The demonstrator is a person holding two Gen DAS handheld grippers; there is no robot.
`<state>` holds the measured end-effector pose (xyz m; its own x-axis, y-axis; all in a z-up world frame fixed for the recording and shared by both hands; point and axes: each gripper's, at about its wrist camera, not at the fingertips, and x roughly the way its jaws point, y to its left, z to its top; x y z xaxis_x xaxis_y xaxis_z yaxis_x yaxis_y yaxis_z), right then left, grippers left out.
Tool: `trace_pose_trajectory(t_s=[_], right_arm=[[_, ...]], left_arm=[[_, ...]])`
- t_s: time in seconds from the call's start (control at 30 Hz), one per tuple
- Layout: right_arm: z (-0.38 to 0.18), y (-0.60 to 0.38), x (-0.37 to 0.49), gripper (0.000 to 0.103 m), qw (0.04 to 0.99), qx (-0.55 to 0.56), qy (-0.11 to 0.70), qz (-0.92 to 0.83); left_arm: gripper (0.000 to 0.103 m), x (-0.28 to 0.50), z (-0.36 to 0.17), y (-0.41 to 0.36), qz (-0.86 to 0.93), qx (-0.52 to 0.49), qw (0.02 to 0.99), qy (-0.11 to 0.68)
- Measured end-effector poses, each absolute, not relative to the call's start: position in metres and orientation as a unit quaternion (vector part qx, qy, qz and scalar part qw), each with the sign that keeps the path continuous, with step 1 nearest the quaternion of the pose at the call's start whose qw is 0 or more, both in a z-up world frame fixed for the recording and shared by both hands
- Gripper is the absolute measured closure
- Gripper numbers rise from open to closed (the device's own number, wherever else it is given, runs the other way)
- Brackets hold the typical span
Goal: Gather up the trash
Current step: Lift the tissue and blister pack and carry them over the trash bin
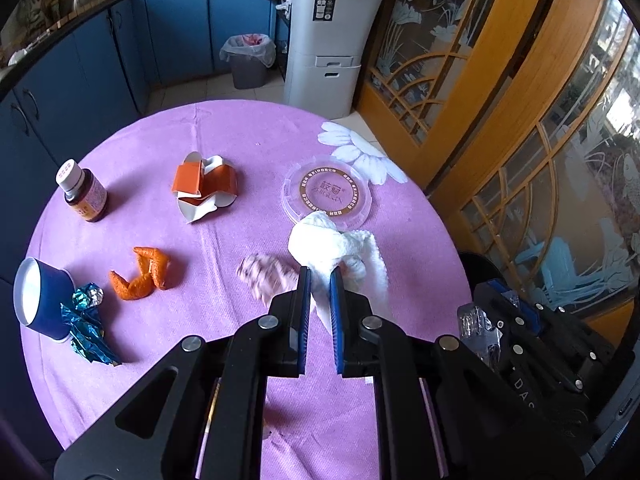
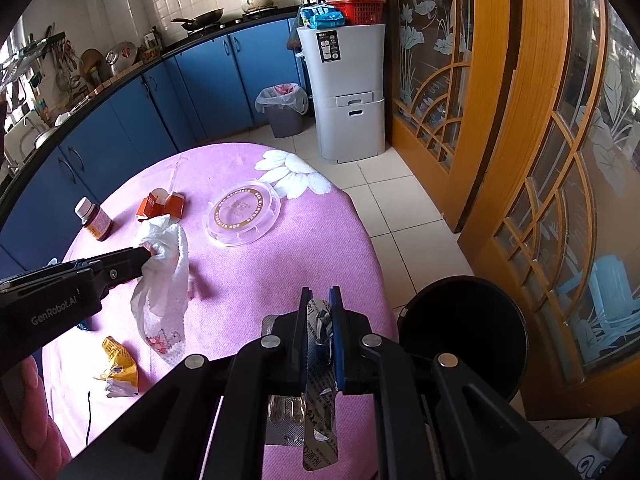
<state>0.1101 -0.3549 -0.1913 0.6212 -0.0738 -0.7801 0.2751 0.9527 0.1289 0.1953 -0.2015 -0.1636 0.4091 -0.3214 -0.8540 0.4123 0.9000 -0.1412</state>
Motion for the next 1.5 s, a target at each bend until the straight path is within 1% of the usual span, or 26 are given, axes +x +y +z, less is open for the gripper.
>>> trace_pose_trajectory(t_s=[0.27,0.47,0.9,1.2,1.27,1.33,1.5], right_arm=[[-0.193,-0.362,0.107,0.094,0.892,0.125,0.42,-0.11],[-0.191,-0.383,0.096,0.094,0.89,0.137,0.414,-0.131],[-0.201,-0.459,0.068,0.094,0.875,0.173,0.407,-0.196],[-0.221,-0.501,0.063,0.093,0.86,0.202,0.418,-0.212],[-0.226,-0.507,0.064,0.092,0.861,0.203,0.419,-0.206],[-0.229,-0.512,0.064,0.092,0.859,0.193,0.42,-0.218],[-0.238,-0.528,0.06,0.092,0.853,0.21,0.421,-0.226]], left_arm=[[0.092,0.193,-0.162,-0.214,-0.235,0.053,0.833,0.499],[0.092,0.185,-0.159,-0.242,-0.26,0.071,0.828,0.492],[0.092,0.161,-0.153,-0.333,-0.316,0.124,0.812,0.474],[0.092,0.153,-0.166,-0.395,-0.336,0.163,0.797,0.475],[0.092,0.153,-0.169,-0.407,-0.34,0.169,0.792,0.478],[0.092,0.153,-0.172,-0.417,-0.341,0.173,0.789,0.48],[0.092,0.157,-0.179,-0.435,-0.346,0.172,0.777,0.497]])
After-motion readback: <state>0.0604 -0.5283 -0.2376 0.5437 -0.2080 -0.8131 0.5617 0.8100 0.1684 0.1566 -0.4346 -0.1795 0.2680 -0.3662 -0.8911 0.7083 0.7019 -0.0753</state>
